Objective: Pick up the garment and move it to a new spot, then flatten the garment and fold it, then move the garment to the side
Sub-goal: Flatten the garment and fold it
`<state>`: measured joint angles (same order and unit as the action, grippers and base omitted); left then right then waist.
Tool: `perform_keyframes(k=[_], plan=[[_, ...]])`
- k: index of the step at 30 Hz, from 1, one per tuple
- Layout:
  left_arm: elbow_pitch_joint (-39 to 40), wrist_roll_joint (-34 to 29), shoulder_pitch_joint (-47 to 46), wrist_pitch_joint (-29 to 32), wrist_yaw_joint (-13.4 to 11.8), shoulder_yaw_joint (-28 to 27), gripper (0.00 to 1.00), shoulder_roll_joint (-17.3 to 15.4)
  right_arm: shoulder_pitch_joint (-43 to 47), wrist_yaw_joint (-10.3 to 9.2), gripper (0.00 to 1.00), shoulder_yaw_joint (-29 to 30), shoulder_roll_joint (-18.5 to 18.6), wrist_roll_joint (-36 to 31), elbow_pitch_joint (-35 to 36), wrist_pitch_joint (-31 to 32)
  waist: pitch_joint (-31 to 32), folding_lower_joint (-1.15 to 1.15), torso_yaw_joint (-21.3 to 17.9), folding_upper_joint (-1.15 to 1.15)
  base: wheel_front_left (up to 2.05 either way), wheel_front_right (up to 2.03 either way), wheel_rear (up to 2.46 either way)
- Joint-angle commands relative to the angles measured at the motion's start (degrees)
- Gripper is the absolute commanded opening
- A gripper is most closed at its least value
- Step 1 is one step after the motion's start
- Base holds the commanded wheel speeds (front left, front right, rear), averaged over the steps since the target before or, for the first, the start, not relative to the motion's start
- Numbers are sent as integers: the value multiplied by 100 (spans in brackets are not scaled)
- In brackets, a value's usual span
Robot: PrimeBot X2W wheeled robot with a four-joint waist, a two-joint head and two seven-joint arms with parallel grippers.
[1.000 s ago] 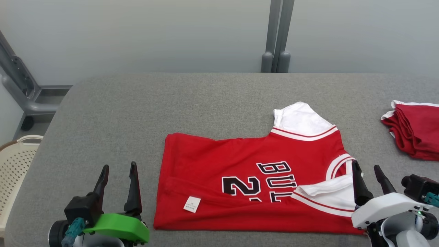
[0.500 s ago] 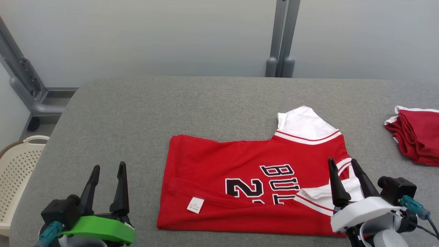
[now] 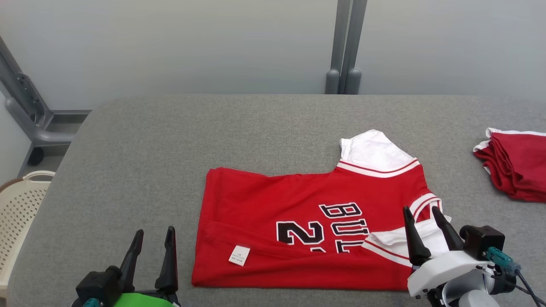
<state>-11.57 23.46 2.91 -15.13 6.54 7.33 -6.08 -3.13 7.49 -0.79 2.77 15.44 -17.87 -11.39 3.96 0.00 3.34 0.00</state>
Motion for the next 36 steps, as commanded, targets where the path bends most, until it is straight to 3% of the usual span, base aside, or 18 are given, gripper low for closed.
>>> perform_keyframes(k=[1,21,26,30,36], plan=[[-71,-120,97,-5,33,-44,100,30,-50,-2,100,9,16,-65,-48,26,-7,0,-8,0,0,0,0],[-455,-241,-113,-5,100,-27,100,37,-227,-2,100,-14,16,41,-154,162,-148,0,-34,0,0,0,0],[-794,-307,-725,149,101,241,100,-175,-713,-2,100,-63,16,-240,-128,921,-426,0,-36,0,0,0,0],[-1030,-213,-1552,681,98,501,100,-331,-1391,-2,100,-97,49,-514,-14,1849,-849,0,-51,0,0,0,0],[-1555,-75,-3023,1646,97,925,100,-547,-2613,-2,100,-637,567,-382,10,3398,-1537,0,-85,0,0,0,0]])
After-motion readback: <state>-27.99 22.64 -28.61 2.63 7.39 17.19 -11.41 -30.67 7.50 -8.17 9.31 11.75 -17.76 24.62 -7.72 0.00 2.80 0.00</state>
